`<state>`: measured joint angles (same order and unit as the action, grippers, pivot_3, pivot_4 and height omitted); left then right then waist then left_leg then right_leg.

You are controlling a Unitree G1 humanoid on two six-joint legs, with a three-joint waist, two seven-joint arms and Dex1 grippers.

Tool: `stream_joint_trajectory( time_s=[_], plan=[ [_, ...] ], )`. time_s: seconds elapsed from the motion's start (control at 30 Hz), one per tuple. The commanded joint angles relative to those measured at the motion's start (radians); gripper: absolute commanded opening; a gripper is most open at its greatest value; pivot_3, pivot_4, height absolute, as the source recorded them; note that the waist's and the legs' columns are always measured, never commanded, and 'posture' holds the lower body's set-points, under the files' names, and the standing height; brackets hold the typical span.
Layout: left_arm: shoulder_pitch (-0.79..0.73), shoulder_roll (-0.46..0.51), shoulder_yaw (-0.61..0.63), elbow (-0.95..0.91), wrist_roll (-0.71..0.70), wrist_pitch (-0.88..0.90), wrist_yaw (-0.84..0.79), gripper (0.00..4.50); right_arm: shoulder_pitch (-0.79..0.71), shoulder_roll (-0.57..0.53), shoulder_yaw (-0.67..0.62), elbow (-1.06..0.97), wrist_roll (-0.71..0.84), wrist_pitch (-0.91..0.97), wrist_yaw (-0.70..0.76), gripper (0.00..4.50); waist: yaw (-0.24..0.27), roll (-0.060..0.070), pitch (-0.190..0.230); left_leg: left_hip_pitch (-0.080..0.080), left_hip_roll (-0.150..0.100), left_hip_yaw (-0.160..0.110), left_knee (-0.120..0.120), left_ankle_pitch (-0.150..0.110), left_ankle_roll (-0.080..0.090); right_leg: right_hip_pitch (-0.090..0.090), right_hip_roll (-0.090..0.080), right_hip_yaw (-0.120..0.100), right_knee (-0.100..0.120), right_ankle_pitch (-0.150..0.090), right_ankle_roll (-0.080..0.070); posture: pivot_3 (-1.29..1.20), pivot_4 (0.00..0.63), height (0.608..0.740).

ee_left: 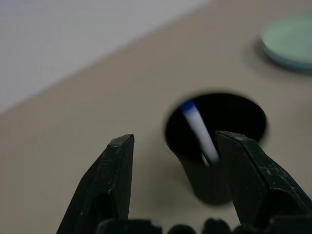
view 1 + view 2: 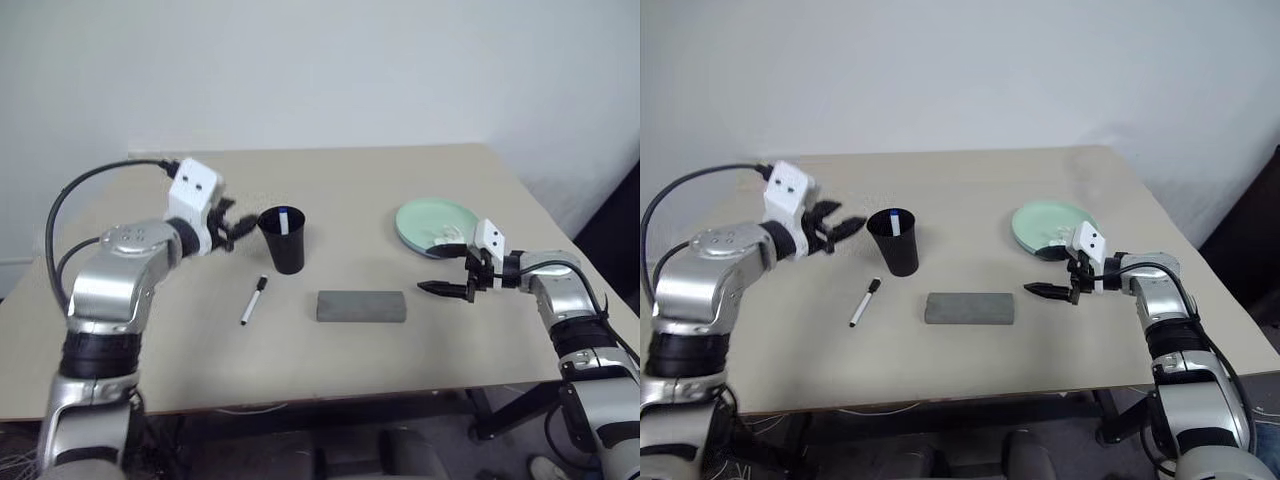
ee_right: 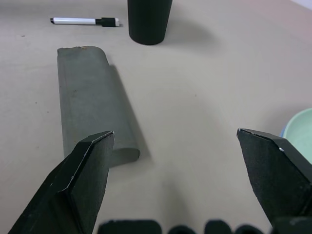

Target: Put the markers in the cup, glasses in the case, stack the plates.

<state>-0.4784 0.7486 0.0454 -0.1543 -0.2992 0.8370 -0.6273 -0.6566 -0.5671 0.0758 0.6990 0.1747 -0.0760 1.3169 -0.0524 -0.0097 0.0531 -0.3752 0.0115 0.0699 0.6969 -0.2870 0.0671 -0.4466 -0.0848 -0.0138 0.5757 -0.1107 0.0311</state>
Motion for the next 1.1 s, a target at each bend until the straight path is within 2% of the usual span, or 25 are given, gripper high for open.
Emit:
stream_joint_trajectory(
  time_s=[0.03, 0.2, 0.6, 1.03, 1.07, 1.1],
  plan=[
    [0.034, 0.042, -0.009, -0.051, -0.008, 0.084, -0.018, 2.77, -0.030, -0.003, -0.014, -0.003, 0.005, -0.019, 0.008, 4.37, 0.000, 0.000, 0.000, 0.000, 0.000, 0.000, 0.000, 0.000, 0.000, 0.000, 0.000, 0.000, 0.000, 0.000, 0.000, 0.00, 0.000, 0.733],
    [0.067, 0.040, -0.040, -0.023, 0.033, 0.152, 0.036, 2.77, -0.038, -0.002, -0.016, 0.010, 0.003, -0.025, 0.012, 4.37, 0.004, 0.000, 0.000, 0.000, 0.000, -0.001, 0.000, 0.001, -0.002, 0.001, 0.000, 0.000, 0.000, 0.000, 0.000, 0.00, 0.000, 0.733],
    [0.059, -0.125, -0.148, 0.138, 0.082, 0.144, 0.106, 2.77, -0.046, 0.003, -0.018, 0.017, -0.002, -0.031, 0.010, 4.37, 0.004, -0.001, 0.000, 0.000, 0.000, -0.001, 0.000, 0.003, 0.000, 0.001, 0.000, 0.000, 0.000, 0.000, 0.000, 0.00, 0.000, 0.733],
    [0.060, -0.157, -0.165, 0.210, 0.126, 0.131, 0.132, 2.77, -0.026, -0.005, -0.025, -0.005, 0.002, -0.023, 0.004, 4.37, 0.003, 0.000, 0.000, 0.011, 0.001, -0.001, 0.000, 0.002, -0.003, 0.008, -0.001, 0.002, 0.002, 0.000, -0.001, 0.00, 0.000, 0.733],
    [0.061, -0.157, -0.165, 0.209, 0.126, 0.128, 0.131, 2.40, -0.026, -0.005, -0.025, -0.005, 0.002, -0.023, 0.004, 4.37, 0.003, 0.000, 0.000, 0.011, 0.002, -0.001, 0.000, 0.002, -0.003, 0.008, -0.001, 0.002, 0.002, 0.000, -0.001, 0.00, 0.000, 0.733],
    [0.061, -0.156, -0.165, 0.208, 0.126, 0.127, 0.130, 2.24, -0.027, -0.004, -0.025, -0.006, 0.002, -0.023, 0.003, 4.37, 0.003, 0.000, 0.000, 0.012, 0.002, -0.001, 0.000, 0.002, -0.003, 0.008, -0.001, 0.002, 0.002, 0.000, -0.001, 0.00, 0.000, 0.733]
  ],
)
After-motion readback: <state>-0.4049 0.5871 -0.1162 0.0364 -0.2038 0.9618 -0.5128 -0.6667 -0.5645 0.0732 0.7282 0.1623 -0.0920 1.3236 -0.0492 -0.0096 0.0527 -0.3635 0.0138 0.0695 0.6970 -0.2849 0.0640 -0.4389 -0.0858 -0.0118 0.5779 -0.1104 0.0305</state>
